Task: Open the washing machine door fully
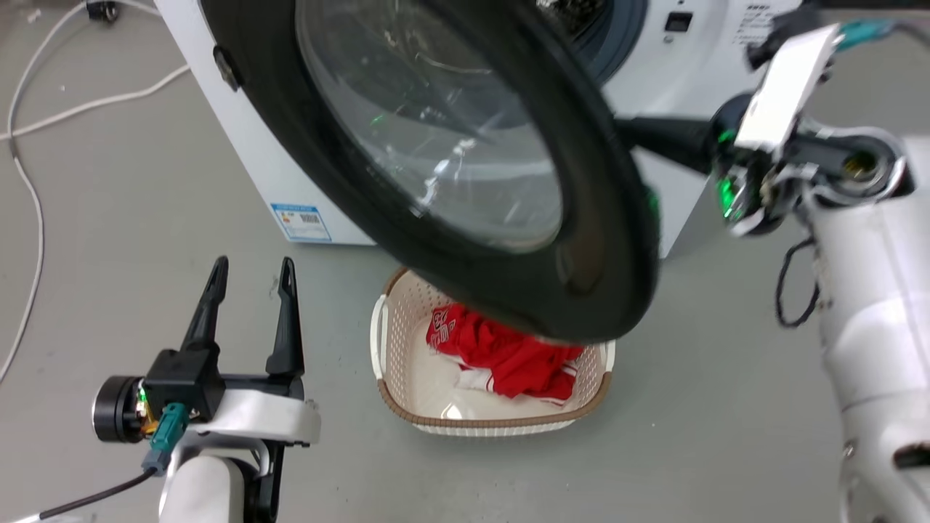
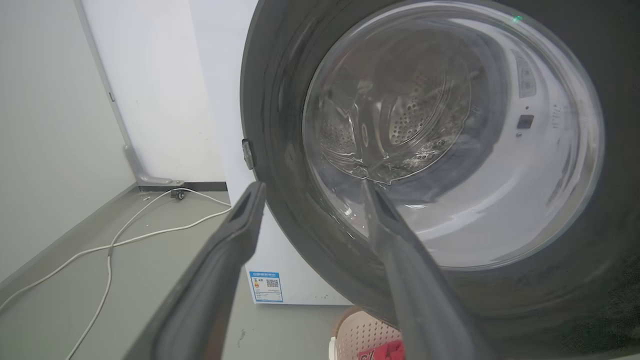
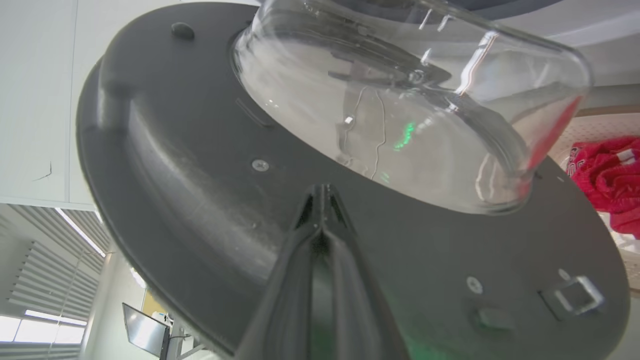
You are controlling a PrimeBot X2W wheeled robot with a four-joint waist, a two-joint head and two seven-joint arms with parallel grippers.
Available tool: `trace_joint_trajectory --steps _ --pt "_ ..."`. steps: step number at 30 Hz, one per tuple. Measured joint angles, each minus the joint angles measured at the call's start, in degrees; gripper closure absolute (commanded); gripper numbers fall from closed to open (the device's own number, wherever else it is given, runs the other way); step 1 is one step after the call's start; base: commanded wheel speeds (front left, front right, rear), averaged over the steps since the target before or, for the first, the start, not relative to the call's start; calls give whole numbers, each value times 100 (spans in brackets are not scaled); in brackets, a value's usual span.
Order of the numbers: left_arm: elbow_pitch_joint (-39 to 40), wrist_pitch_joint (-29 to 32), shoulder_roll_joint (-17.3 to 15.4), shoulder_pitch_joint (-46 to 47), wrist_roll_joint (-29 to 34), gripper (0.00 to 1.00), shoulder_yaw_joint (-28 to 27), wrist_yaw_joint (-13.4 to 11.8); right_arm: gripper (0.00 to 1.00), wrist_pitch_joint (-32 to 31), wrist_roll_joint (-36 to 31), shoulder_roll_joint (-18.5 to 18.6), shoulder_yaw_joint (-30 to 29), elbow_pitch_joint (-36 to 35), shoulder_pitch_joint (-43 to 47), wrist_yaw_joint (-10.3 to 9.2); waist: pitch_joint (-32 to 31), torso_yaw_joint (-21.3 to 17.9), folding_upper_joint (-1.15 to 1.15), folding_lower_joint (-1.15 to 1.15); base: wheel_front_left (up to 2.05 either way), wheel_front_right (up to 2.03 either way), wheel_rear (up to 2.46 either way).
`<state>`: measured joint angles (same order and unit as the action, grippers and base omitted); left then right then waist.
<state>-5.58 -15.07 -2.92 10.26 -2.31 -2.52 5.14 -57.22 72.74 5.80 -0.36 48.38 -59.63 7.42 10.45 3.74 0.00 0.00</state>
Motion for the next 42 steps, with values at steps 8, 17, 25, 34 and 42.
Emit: trace_joint_trajectory --steps 8,17,25,34,42 --pt "-51 0 1 -302 -46 0 27 -33 100 -407 319 -222 265 -905 1069 0 -392 -94 0 0 0 0 0" --pt "-113 0 1 -477 -98 0 129 -68 100 -369 1124 -260 1267 -1814 2020 0 -681 -117 0 -1 0 0 0" --pt "-125 0 1 -525 -142 0 194 -85 100 403 1664 -277 2297 -2158 2269 0 -717 -119 0 -1 0 0 0" --pt "-110 0 0 -525 -181 0 176 -118 100 2663 814 -285 2275 -2168 2407 0 -677 -222 0 0 0 0 0" --pt "-134 0 2 -525 -181 0 127 -119 100 4617 -114 -63 1592 -1950 2986 -1 -695 -342 0 0 0 0 0"
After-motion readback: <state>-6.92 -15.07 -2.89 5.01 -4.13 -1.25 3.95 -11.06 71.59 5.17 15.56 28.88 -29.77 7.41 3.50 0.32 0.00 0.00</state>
